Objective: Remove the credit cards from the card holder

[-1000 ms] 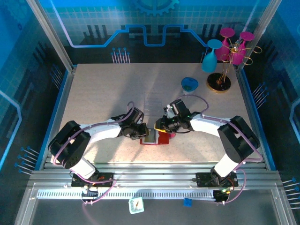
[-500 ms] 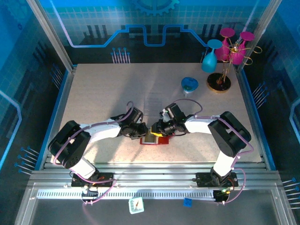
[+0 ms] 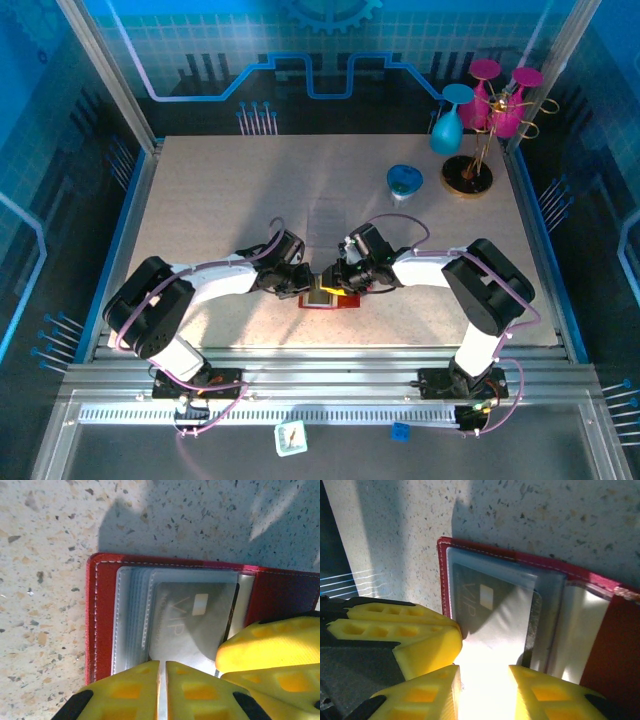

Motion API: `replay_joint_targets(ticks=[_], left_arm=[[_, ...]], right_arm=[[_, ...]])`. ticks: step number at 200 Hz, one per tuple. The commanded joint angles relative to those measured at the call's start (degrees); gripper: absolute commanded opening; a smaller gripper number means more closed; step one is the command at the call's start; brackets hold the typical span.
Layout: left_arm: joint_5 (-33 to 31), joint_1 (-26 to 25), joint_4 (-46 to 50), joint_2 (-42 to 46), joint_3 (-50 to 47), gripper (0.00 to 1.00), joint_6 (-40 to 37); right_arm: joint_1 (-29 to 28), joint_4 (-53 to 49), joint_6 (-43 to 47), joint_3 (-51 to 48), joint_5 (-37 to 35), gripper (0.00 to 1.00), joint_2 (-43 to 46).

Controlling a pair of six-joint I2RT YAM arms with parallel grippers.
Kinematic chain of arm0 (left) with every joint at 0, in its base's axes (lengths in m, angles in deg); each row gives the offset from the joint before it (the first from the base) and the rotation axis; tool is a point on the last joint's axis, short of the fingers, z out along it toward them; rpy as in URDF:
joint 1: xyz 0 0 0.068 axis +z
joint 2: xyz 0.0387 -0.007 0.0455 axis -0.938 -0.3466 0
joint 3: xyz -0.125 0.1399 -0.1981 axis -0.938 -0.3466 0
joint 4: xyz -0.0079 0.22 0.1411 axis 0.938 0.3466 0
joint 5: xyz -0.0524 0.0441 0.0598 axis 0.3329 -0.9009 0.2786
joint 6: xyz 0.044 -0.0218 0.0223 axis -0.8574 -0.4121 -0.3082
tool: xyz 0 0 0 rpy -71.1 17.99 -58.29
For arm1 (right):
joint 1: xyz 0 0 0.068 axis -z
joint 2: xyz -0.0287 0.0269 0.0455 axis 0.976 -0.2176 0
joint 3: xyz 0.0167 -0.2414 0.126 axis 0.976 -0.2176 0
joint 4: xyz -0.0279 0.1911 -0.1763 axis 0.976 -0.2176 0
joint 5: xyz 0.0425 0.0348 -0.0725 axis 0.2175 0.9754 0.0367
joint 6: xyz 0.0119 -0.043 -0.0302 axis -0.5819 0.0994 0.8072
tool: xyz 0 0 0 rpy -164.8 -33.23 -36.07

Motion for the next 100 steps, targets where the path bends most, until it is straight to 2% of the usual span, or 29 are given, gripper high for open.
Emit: replay_joint_targets(ticks=[1,100], left_arm=[[1.13,0.48,0.19,-0.60,-0.55,0.12,-0.07],[1.16,0.52,0.30,-0.89,-0.71,0.12,0.19]], right_arm=[[-0.67,-2.64,0.23,-0.65,-1.36,0.32,-0.61],[-0.67,-7.25,2.22,0.11,-3.86,0.35,0.91]])
